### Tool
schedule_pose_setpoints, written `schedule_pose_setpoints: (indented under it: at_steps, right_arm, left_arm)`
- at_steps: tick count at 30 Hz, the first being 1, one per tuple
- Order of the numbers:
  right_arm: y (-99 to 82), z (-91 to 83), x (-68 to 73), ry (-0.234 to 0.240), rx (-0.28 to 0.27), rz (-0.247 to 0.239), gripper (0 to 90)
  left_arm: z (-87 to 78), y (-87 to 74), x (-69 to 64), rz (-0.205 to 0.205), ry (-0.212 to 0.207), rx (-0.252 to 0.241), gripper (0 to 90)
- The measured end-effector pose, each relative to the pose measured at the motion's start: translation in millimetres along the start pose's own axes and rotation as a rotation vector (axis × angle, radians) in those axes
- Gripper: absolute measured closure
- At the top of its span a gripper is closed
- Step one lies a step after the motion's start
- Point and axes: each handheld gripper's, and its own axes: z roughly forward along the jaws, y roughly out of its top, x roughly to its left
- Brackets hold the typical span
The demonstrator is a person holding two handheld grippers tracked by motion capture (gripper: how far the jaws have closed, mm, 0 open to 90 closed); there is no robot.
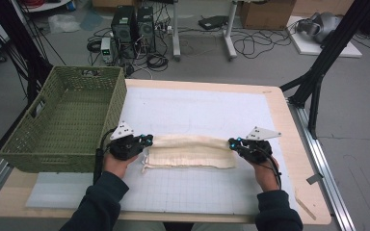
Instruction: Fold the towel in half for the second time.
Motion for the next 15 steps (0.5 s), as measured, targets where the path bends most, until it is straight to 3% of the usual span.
schedule_pose_setpoints:
  at_steps: [15]
  right_arm:
    - [-15.0,-19.8,18.7,0.034,0.017,-0.028,86.1]
  left_arm:
    - [-10.7,-18.4,-13.9,-0.001,-0.018,0.028,85.5]
